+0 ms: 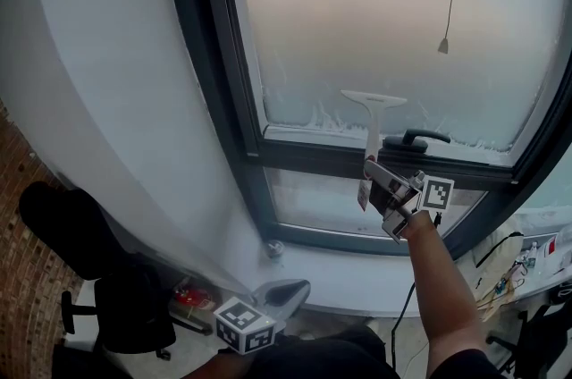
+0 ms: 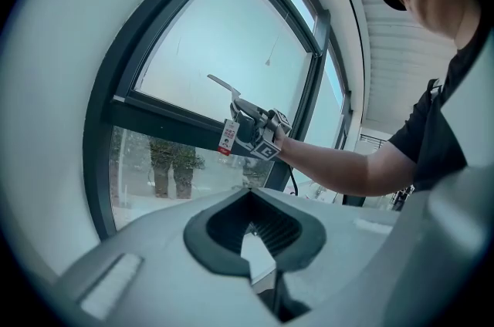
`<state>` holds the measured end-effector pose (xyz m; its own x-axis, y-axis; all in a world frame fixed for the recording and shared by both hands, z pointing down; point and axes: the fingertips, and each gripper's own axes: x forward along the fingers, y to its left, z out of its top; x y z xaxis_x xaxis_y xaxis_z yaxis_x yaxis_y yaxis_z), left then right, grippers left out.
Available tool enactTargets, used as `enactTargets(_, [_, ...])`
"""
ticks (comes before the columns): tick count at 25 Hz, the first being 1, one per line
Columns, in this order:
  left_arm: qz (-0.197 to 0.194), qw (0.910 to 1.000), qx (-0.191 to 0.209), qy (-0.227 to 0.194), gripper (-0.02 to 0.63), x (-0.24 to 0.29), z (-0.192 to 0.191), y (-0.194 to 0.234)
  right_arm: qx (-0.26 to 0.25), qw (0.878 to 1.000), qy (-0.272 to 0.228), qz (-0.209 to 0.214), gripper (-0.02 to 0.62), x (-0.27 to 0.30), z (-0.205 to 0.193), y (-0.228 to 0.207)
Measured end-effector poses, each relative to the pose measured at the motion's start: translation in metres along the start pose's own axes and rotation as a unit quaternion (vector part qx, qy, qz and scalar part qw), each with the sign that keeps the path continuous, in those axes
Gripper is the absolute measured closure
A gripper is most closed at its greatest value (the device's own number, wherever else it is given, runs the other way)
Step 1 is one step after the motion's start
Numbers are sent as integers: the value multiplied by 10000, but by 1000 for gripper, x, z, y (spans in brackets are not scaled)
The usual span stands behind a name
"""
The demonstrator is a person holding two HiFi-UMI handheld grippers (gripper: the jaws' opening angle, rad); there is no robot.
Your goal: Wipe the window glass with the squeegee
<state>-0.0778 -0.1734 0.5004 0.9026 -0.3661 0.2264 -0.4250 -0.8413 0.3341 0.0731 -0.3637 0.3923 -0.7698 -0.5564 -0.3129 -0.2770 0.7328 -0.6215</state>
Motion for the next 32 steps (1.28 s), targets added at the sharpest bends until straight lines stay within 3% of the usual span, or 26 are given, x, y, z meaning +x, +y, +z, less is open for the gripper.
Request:
enactTargets(15, [-37,9999,27,99,606,2,-6,0,648,9972,-164,-323,509,-35,-52,-46])
enactTargets(32, [-158,9998,91,127,606,7,0,1,749,9956,-69,-550,510,-46,-68,-57])
